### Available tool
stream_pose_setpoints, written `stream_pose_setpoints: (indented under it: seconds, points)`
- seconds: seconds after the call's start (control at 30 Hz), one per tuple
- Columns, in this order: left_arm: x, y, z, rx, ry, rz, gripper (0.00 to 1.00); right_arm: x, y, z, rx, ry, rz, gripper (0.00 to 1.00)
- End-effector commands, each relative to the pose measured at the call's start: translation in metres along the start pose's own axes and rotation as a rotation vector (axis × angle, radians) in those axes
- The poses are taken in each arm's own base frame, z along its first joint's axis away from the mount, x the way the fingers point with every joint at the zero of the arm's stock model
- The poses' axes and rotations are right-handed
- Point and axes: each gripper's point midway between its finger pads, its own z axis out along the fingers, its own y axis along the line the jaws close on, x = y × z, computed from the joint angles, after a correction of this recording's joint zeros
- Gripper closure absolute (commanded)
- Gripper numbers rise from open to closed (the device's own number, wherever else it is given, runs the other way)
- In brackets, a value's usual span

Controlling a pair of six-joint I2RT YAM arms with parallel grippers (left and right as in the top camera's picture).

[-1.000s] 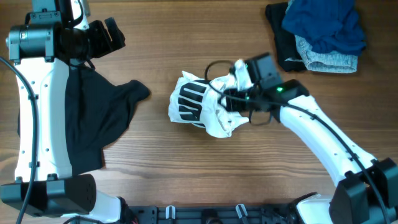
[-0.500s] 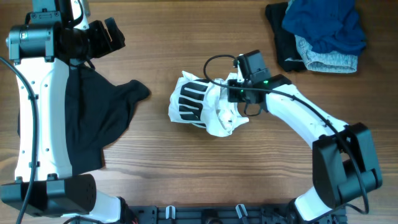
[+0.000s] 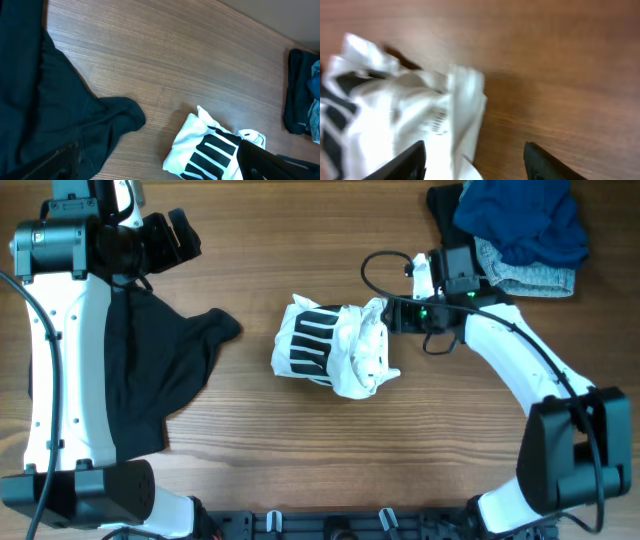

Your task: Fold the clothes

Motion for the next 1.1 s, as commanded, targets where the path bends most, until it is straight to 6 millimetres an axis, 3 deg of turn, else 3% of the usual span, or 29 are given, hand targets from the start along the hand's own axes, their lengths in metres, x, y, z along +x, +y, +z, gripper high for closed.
stream_pose_setpoints:
  seconds: [0.0,0.1,0.27,0.37,0.5,0.6,0.67,0.87,1.0,1.07]
  points:
    - [0.000,0.004,0.003,-0.014,0.005,0.007,0.00,-0.039,0.035,-0.044,-0.070,-0.146,-0.096,0.42]
    - [0.000,0.004,0.003,-0.014,0.004,0.007,0.00,-0.037,0.040,-0.044,-0.076,-0.141,-0.103,0.44]
    - [0.000,0.004,0.003,-0.014,0.004,0.007,0.00,-0.017,0.061,-0.016,-0.101,-0.058,-0.143,0.46]
    - [0.001,0.005,0.003,-0.015,0.008,0.007,0.00,0.000,0.038,0.002,0.070,0.007,-0.007,0.48]
    - [0.004,0.008,0.003,-0.033,0.018,0.005,0.00,0.020,0.015,0.006,0.122,0.096,0.087,0.42]
    - [0.003,0.009,0.003,-0.040,0.014,0.005,0.00,0.029,0.014,0.010,0.044,0.130,0.121,0.33]
    - [0.003,0.009,0.003,-0.040,0.014,0.005,0.00,0.038,0.025,0.019,-0.056,0.160,0.085,0.28]
    - [0.003,0.009,0.003,-0.041,0.015,0.004,0.00,0.085,0.035,0.056,-0.195,0.338,0.135,0.25]
    - [0.003,0.009,0.003,-0.041,0.015,0.005,0.00,0.091,0.037,0.066,-0.220,0.354,0.144,0.23]
    - [0.003,0.009,0.003,-0.041,0.014,0.005,0.00,0.089,0.047,0.068,-0.277,0.348,0.137,0.23]
